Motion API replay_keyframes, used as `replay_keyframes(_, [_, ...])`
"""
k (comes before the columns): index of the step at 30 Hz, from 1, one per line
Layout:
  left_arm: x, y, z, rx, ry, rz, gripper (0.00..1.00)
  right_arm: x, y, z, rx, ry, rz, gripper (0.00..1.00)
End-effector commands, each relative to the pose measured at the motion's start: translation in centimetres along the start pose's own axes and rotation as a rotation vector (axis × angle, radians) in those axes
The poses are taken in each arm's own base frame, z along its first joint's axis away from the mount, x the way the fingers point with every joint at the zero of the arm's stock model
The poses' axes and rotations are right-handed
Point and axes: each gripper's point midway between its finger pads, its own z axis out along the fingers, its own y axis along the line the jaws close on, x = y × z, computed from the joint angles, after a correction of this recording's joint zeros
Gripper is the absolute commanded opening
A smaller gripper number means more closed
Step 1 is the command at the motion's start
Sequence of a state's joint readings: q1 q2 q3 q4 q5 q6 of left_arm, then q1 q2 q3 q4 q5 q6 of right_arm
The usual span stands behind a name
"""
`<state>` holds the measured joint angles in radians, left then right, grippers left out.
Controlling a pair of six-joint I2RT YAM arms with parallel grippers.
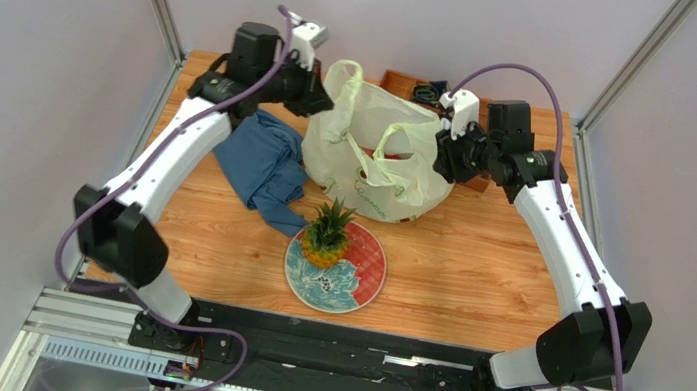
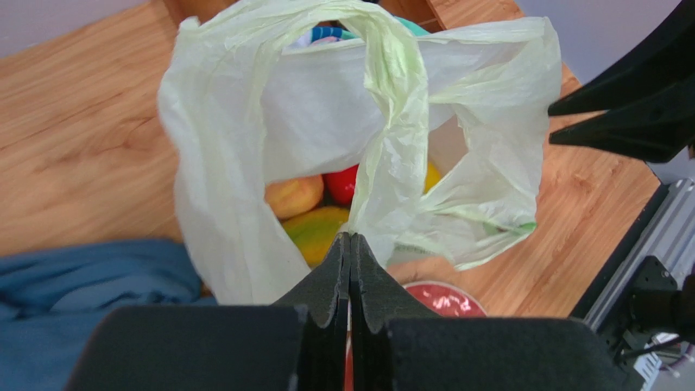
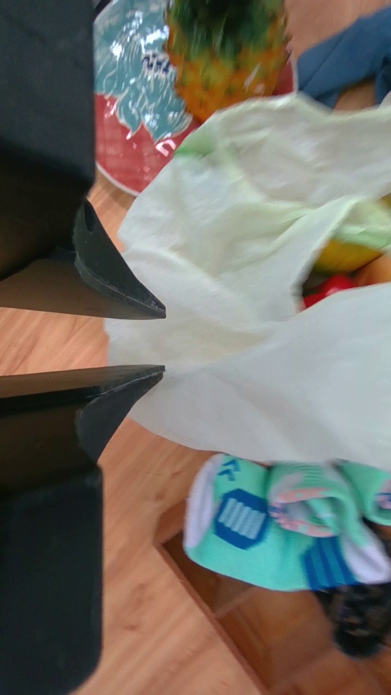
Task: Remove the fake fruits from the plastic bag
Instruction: Adjust the plastic bag at the center of the board.
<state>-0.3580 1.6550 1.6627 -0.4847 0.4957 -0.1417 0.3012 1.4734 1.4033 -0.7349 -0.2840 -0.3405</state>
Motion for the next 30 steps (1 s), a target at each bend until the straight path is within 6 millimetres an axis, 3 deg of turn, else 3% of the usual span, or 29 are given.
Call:
replay_keyframes(1, [-1.2, -3.2, -6.2, 0.073, -0.086, 0.114, 0.00, -9.6, 6.5, -6.1, -0.162, -0.279, -0.174, 0.34])
replay_keyframes(2, [-1.0, -3.7, -6.6, 0.086, -0.086, 0.116, 0.00, -11.2, 7.6, -6.3, -0.189, -0.308, -0.202, 0.35])
replay_keyframes(3, [-0.2, -4.1, -6.5, 0.118, -0.069, 0.102, 0.00, -12.2, 10.0, -6.1, -0.236, -0.329, -0.251, 0.35])
replay_keyframes(4, [0.1, -4.3, -6.4, 0.130, -0.064, 0.094, 0.00, -12.9, 10.8, -5.6, -0.241, -0.334, -0.269, 0.35])
replay_keyframes(6, [0.7, -4.3, -6.2, 0.141, -0.047, 0.077, 0.00, -14.2, 13.0, -3.4, -0.291, -0.325, -0.288, 0.35])
replay_keyframes(7, [0.8, -4.4, -6.4, 0.139, -0.050, 0.076, 0.00, -14.3, 13.3, -2.3, -0.296, -0.310, -0.276, 0.34])
replay_keyframes(8, [1.2, -4.3, -6.4, 0.134, -0.041, 0.070, 0.00, -13.8, 13.4, 0.5, -0.302, -0.262, -0.254, 0.33])
replay_keyframes(9, [1.3, -4.1, -6.6, 0.122, -0.044, 0.071, 0.00, -14.4, 13.2, 1.3, -0.295, -0.261, -0.223, 0.32])
replay_keyframes(11, [1.6, -4.1, -7.1, 0.103, -0.048, 0.074, 0.00, -13.8, 12.2, 3.8, -0.248, -0.211, -0.211, 0.30])
replay_keyframes(13, [1.6, -3.6, -7.7, 0.074, -0.059, 0.075, 0.00, -11.6, 11.2, 6.7, -0.217, -0.126, -0.243, 0.27])
replay_keyframes(15, [1.9, -2.8, -7.9, 0.047, -0.058, 0.069, 0.00, -9.2, 10.0, 8.1, -0.186, -0.052, -0.253, 0.26])
replay_keyframes(17, [2.2, -2.1, -8.0, 0.026, -0.054, 0.077, 0.00, -5.2, 7.9, 8.9, -0.154, 0.050, -0.216, 0.25])
replay_keyframes(18, [2.4, -1.6, -8.0, 0.010, -0.049, 0.075, 0.00, -4.4, 7.2, 8.4, -0.142, 0.064, -0.201, 0.24])
replay_keyframes(19, [2.5, -1.4, -8.0, 0.001, -0.049, 0.079, 0.00, -2.2, 6.4, 8.6, -0.130, 0.114, -0.186, 0.24])
replay_keyframes(21, [3.0, -0.8, -8.0, -0.014, -0.037, 0.080, 0.00, -0.8, 3.8, 7.4, -0.073, 0.134, -0.166, 0.24])
replay_keyframes(23, [3.6, -0.6, -7.9, -0.013, -0.023, 0.099, 0.00, 2.1, 1.3, 6.4, -0.011, 0.201, -0.168, 0.24])
replay_keyframes(25, [4.1, -0.8, -7.9, 0.000, -0.018, 0.102, 0.00, 3.5, -0.2, 4.7, 0.043, 0.223, -0.173, 0.24])
replay_keyframes(26, [4.6, -0.8, -7.7, 0.010, -0.010, 0.097, 0.00, 6.1, -0.6, 4.5, 0.044, 0.274, -0.176, 0.25])
replay_keyframes(28, [5.2, -0.9, -7.5, 0.023, -0.006, 0.095, 0.00, 7.3, -0.8, 3.0, 0.079, 0.276, -0.203, 0.32])
replay_keyframes(29, [5.4, -1.0, -7.3, 0.034, -0.004, 0.095, 0.00, 9.5, -0.3, 3.1, 0.063, 0.308, -0.216, 0.35])
replay_keyframes(30, [5.6, -1.1, -7.1, 0.044, 0.001, 0.093, 0.00, 9.9, 0.0, 3.0, 0.059, 0.306, -0.218, 0.38])
